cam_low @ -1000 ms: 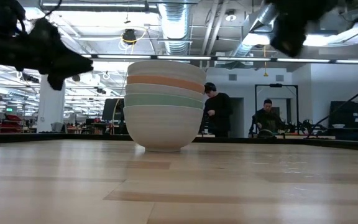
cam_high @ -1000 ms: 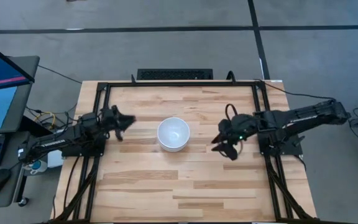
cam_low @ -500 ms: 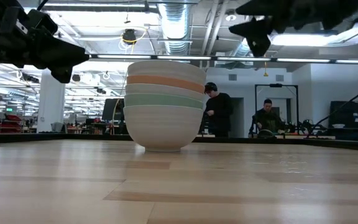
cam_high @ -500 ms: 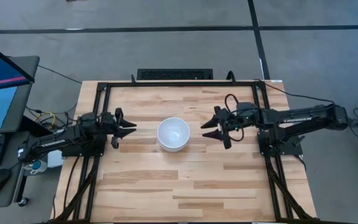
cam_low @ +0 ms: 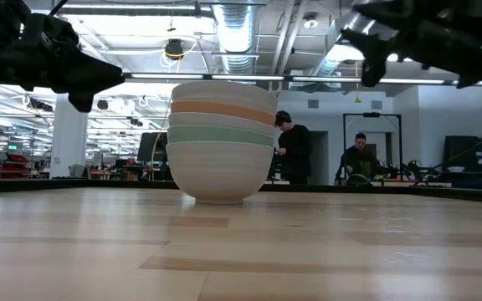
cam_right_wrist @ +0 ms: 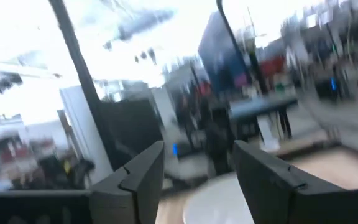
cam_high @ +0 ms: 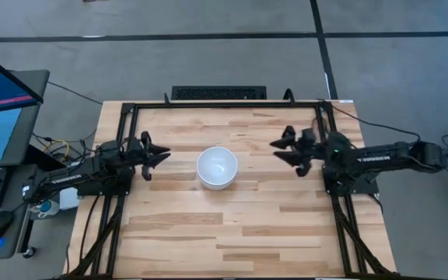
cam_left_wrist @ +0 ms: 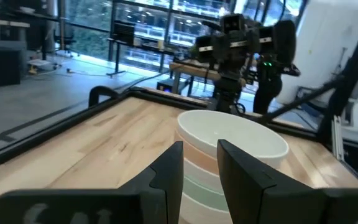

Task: Nest bowls inside each other
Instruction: Return to Home Position

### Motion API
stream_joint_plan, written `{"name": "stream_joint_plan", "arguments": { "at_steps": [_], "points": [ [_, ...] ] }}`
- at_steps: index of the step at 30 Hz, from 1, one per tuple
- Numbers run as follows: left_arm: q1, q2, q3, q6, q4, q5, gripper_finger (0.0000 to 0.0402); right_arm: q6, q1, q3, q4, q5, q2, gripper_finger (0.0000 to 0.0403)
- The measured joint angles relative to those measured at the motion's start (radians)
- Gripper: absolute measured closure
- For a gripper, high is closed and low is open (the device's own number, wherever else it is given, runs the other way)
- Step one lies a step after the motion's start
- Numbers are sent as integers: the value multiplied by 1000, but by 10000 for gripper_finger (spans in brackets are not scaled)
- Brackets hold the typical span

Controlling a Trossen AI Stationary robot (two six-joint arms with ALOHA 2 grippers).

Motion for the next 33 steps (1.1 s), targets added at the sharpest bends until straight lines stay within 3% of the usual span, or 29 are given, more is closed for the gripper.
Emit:
{"name": "stream_joint_plan", "arguments": {
  "at_steps": [4, 9, 17, 20, 24, 26, 33],
  "points": [
    [0, 0, 0, -30, 2, -33, 313, 13, -25, -82, 159, -3, -46, 188],
    [0, 0, 0, -30, 2, -39, 313, 83, -66, -154, 231, -24, -134, 188],
    [0, 0, 0, -15, 2, -60, 313, 326, -193, -155, 190, -302, -330, 188],
    [0, 0, 0, -6, 2, -71, 313, 407, -241, -155, 139, -351, -405, 188],
    [0, 0, 0, 15, 2, -68, 313, 346, -303, -155, -27, -353, -531, 188],
    [0, 0, 0, 15, 2, -67, 313, 305, -318, -152, -153, -296, -593, 188],
    [0, 0, 0, 23, 2, -66, 313, 100, -261, 24, -935, -30, -790, 188]
  ]
}}
